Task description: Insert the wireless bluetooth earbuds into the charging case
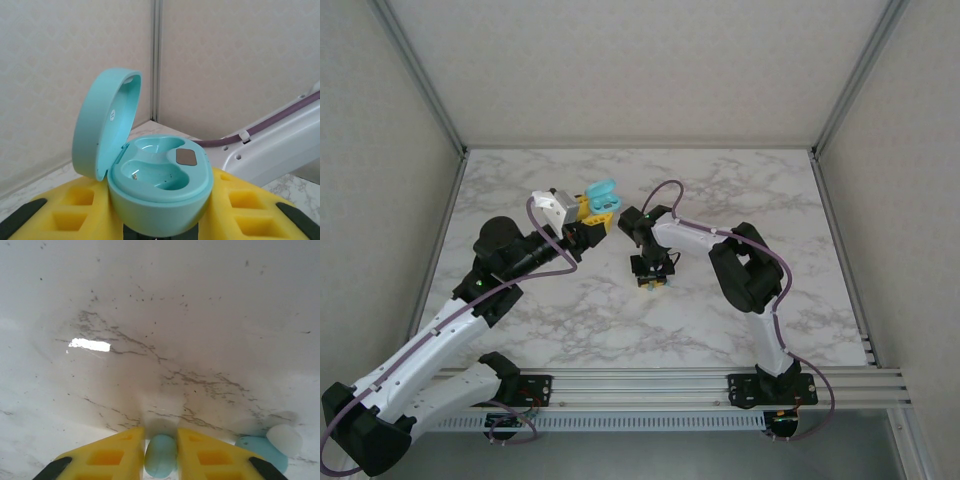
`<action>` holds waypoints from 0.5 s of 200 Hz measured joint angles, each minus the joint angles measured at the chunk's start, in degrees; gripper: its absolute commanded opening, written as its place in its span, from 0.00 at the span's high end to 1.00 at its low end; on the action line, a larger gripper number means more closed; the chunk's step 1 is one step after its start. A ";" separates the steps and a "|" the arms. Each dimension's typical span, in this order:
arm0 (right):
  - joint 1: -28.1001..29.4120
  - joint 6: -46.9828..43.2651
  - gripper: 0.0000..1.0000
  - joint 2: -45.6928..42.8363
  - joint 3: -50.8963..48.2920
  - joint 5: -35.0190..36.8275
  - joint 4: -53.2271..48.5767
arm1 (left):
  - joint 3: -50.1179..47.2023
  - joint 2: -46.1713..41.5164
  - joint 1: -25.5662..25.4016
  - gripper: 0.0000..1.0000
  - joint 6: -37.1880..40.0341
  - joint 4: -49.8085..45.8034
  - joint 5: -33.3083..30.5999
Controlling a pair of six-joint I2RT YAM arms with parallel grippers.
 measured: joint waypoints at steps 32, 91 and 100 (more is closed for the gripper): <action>0.00 -0.13 0.83 -0.15 -0.02 -0.02 0.00 | 0.00 0.02 0.00 0.79 0.00 0.00 -0.02; -7.06 -4.13 0.83 -15.63 -5.51 -18.88 7.28 | -0.02 0.15 0.92 0.80 -0.04 -0.39 -1.33; -9.97 -4.87 0.83 -19.12 -5.53 -24.90 8.74 | -0.22 0.15 1.53 0.80 -0.26 -0.26 -1.46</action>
